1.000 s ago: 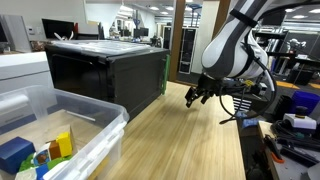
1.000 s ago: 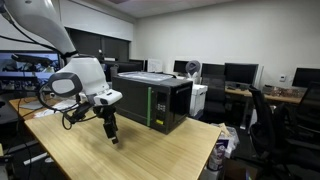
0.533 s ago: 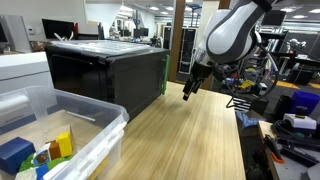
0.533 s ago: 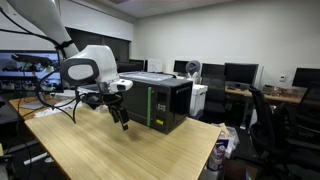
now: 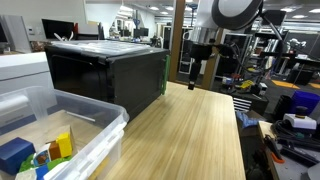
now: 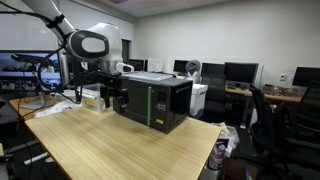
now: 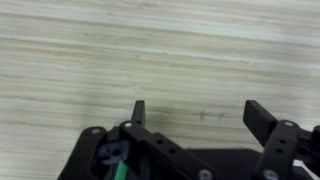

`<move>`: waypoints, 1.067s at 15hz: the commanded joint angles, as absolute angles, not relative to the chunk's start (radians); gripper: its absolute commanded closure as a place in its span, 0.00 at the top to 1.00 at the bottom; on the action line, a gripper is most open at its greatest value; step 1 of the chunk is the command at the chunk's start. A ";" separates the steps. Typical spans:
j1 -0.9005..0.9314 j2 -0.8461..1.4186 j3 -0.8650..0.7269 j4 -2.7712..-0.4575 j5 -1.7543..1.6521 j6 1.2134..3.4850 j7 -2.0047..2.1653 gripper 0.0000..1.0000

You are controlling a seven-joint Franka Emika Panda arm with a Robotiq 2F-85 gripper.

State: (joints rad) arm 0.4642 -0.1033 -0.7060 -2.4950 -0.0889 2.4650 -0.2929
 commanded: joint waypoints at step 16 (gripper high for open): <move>-0.009 -0.183 -0.091 -2.310 -0.149 1.986 0.020 1.00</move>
State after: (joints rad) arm 0.0235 -0.1731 -0.1204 -2.3561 -0.1503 2.0757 0.0219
